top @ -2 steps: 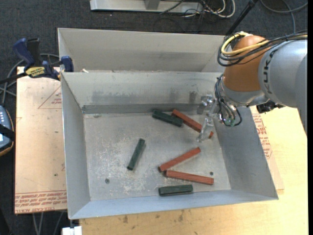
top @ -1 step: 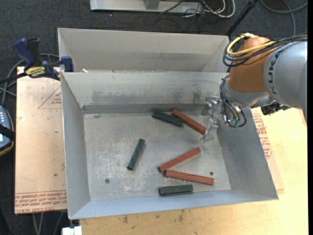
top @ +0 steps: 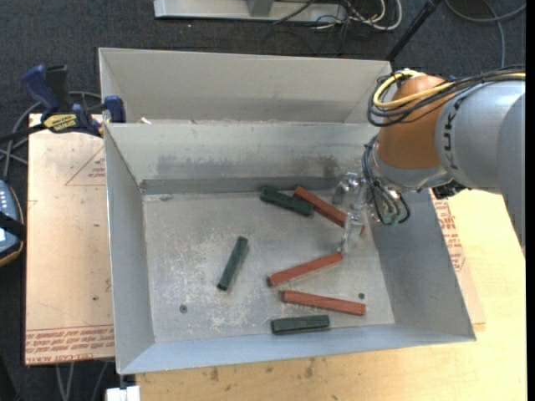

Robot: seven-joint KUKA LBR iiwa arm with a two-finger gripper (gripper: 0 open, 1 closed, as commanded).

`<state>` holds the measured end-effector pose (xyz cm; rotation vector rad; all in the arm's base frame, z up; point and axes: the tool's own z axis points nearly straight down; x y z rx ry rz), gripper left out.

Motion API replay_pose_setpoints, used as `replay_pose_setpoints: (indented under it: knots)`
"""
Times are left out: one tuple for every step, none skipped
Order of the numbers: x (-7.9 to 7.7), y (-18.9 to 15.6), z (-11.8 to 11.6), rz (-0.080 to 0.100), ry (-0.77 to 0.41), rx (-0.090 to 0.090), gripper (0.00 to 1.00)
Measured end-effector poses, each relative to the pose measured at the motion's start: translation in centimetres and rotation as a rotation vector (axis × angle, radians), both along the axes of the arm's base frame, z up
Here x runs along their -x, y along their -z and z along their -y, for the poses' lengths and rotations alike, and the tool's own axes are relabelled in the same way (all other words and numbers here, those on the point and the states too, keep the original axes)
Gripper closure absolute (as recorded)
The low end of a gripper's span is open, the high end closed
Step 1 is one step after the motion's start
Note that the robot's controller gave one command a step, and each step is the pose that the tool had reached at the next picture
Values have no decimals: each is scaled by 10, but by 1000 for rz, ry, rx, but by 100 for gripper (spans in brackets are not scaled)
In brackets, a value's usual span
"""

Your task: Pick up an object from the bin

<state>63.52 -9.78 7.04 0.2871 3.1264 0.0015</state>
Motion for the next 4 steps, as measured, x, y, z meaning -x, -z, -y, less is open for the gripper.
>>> replay_pose_setpoints:
  knots:
    - [-1,-1,0,2,0,1,0]
    - [-1,-1,0,2,-1,1,100]
    - [-4,-78,0,9,-2,2,100]
    - [-5,-114,0,6,-3,1,100]
